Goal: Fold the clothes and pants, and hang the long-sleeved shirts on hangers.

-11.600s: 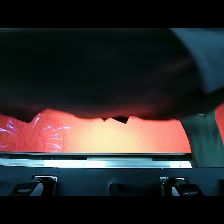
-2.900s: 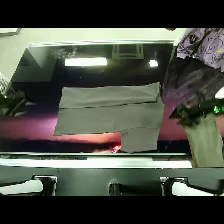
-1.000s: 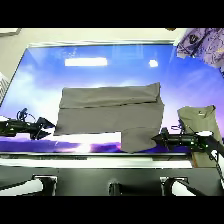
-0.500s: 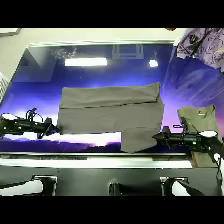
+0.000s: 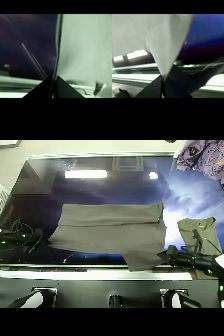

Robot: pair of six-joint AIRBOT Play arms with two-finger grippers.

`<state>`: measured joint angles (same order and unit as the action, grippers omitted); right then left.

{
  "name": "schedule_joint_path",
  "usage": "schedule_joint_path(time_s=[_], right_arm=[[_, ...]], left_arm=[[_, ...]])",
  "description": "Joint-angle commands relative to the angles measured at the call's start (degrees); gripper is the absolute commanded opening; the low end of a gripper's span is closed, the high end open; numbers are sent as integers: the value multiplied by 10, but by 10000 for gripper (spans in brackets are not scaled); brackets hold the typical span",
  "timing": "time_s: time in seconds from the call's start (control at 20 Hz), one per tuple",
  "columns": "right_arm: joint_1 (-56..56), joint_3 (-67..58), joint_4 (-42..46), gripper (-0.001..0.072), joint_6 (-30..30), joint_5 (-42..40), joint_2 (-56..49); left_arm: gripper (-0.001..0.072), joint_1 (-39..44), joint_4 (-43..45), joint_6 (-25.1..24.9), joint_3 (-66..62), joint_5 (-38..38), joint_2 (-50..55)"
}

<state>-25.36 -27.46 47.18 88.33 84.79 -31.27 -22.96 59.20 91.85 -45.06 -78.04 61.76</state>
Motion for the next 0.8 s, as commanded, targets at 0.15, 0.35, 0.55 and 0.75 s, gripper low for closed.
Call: schedule_joint_path(time_s=[0.15,0.35,0.55,0.75], right_arm=[[0,-41,15,30,84,30,89],[0,-72,-46,30,24,-55,-20],[0,-120,-92,30,-62,-122,-165],[0,-178,-115,30,-120,-180,-289]], left_arm=[[13,2,15,59,1,23,-71],[13,2,-30,57,0,86,-40],[13,6,-75,28,-14,143,23],[13,49,-76,-19,-95,181,118]])
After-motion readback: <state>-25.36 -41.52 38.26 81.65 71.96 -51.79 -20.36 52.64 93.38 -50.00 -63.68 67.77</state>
